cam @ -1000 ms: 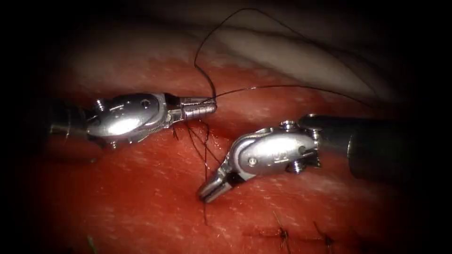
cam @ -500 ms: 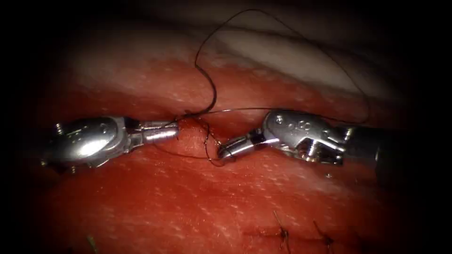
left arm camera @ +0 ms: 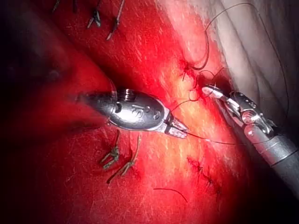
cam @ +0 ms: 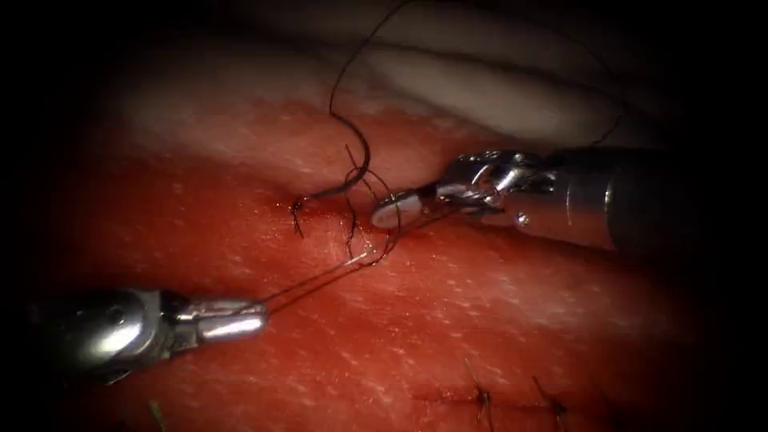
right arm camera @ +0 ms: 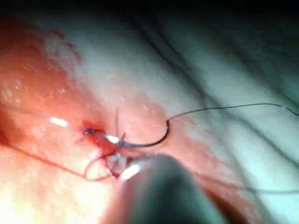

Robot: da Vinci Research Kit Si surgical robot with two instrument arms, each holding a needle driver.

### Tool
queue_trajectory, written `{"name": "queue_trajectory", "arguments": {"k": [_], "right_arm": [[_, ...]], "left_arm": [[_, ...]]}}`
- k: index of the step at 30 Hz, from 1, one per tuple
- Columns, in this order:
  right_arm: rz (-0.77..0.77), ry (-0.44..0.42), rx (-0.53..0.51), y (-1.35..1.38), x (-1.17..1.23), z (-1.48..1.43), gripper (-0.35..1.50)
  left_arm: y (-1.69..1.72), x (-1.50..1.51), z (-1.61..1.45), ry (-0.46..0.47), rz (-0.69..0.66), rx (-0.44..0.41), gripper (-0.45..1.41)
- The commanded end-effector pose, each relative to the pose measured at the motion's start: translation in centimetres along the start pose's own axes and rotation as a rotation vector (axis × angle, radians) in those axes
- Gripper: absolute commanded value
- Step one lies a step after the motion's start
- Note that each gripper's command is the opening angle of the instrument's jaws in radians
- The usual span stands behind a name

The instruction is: Wound Closure

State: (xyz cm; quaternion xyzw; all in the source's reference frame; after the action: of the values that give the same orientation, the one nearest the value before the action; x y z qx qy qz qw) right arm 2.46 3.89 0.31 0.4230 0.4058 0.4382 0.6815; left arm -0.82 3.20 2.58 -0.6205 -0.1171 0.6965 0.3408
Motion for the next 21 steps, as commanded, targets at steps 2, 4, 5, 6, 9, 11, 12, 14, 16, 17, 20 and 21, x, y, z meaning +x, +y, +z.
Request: {"name": "queue_trajectory", "arguments": {"k": [2, 4, 5, 6, 9, 11, 12, 14, 16, 17, 20, 21], "right_arm": [[0.026, 0.012, -0.038, 0.08, 0.12, 0.01, -0.35], [0.045, 0.003, -0.111, 0.13, 0.15, -0.03, -0.35], [0.045, 0.003, -0.111, 0.13, 0.15, -0.03, -0.35], [0.062, 0.004, -0.135, 0.15, 0.17, -0.05, -0.35], [0.168, 0.019, -0.206, 0.2, 0.19, -0.05, -0.35], [0.218, 0.012, -0.231, 0.22, 0.18, -0.02, -0.35], [0.265, 0.018, -0.243, 0.23, 0.15, 0.03, -0.35], [0.341, 0.022, -0.25, 0.26, 0.07, 0.12, -0.35], [0.372, 0.036, -0.244, 0.27, 0.02, 0.16, -0.35], [0.412, 0.066, -0.223, 0.29, -0.06, 0.21, -0.35], [0.483, 0.176, -0.201, 0.32, -0.07, 0.16, -0.35], [0.532, 0.268, -0.19, 0.36, -0.05, 0.13, -0.35]], "left_arm": [[0.17, -0.06, -0.07, 0.0, -0.002, -0.009, -0.35], [0.28, -0.05, -0.16, 0.005, -0.002, -0.016, -0.35], [0.28, -0.05, -0.16, 0.005, -0.002, -0.016, -0.35], [0.32, -0.05, -0.2, 0.005, -0.001, -0.019, -0.35], [0.47, -0.04, -0.32, 0.004, 0.002, -0.026, -0.35], [0.54, -0.04, -0.35, 0.009, 0.003, -0.028, -0.35], [0.6, -0.05, -0.38, 0.009, 0.005, -0.029, -0.35], [0.68, -0.07, -0.42, 0.009, 0.009, -0.032, -0.35], [0.7, -0.08, -0.43, 0.009, 0.01, -0.033, -0.35], [0.76, -0.07, -0.47, 0.009, 0.011, -0.036, -0.35], [0.82, -0.06, -0.53, 0.008, 0.011, -0.04, -0.35], [0.87, -0.05, -0.57, 0.008, 0.012, -0.042, -0.35]]}}
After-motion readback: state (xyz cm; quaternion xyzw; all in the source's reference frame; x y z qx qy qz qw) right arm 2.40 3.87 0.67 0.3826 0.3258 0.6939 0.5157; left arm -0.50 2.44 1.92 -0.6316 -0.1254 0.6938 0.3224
